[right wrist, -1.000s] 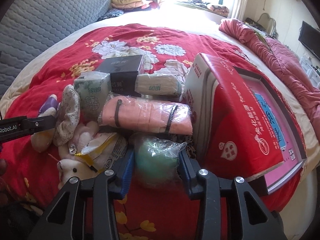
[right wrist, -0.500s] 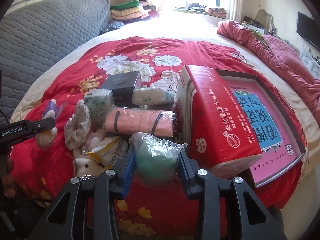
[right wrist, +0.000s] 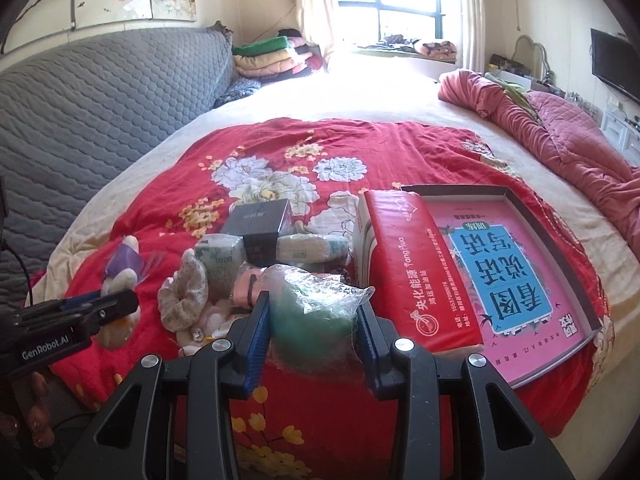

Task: Organize soft objects
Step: 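Carry the bunny with the left tool into the tray while the right tool drops the green ball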

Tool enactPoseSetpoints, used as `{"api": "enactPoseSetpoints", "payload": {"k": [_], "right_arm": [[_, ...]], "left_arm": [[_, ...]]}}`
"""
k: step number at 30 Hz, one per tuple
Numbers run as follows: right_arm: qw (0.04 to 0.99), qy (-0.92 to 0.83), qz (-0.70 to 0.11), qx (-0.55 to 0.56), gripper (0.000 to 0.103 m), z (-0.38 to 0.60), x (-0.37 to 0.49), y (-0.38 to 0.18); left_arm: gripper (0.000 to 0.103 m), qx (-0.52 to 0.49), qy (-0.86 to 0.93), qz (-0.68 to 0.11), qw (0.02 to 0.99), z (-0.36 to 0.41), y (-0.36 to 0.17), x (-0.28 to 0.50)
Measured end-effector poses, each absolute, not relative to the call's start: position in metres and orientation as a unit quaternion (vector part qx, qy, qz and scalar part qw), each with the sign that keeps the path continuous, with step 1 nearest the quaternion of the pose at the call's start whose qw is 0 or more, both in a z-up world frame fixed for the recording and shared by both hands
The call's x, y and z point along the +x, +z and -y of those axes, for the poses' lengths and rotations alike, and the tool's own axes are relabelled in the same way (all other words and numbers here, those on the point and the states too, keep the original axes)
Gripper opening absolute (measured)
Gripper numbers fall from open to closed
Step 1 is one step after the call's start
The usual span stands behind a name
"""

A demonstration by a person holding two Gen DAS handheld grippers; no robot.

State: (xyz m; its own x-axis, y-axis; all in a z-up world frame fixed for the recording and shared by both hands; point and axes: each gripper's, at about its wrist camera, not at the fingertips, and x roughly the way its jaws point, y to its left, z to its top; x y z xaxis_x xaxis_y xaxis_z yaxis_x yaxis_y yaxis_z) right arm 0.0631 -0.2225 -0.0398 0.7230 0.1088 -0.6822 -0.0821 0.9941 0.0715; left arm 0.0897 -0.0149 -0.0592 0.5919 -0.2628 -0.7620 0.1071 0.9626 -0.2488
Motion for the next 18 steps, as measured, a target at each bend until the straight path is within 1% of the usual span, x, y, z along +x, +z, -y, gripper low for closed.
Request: {"api": "enactPoseSetpoints", "payload": {"k": [11,18], "right_arm": [[0.939,0.075,-0.333,0.032,0.041,0.242,0.053,0.005],[0.950,0.056,-0.305,0.040,0.041,0.273,0.044,0.033]], "left_arm": [[0.042,-0.064,-0.112,-0.411,0.903,0.039,-0.010,0.078],[0.042,-0.039,-0.142,-0.397,0.906,0.076,0.017,0.078]]}}
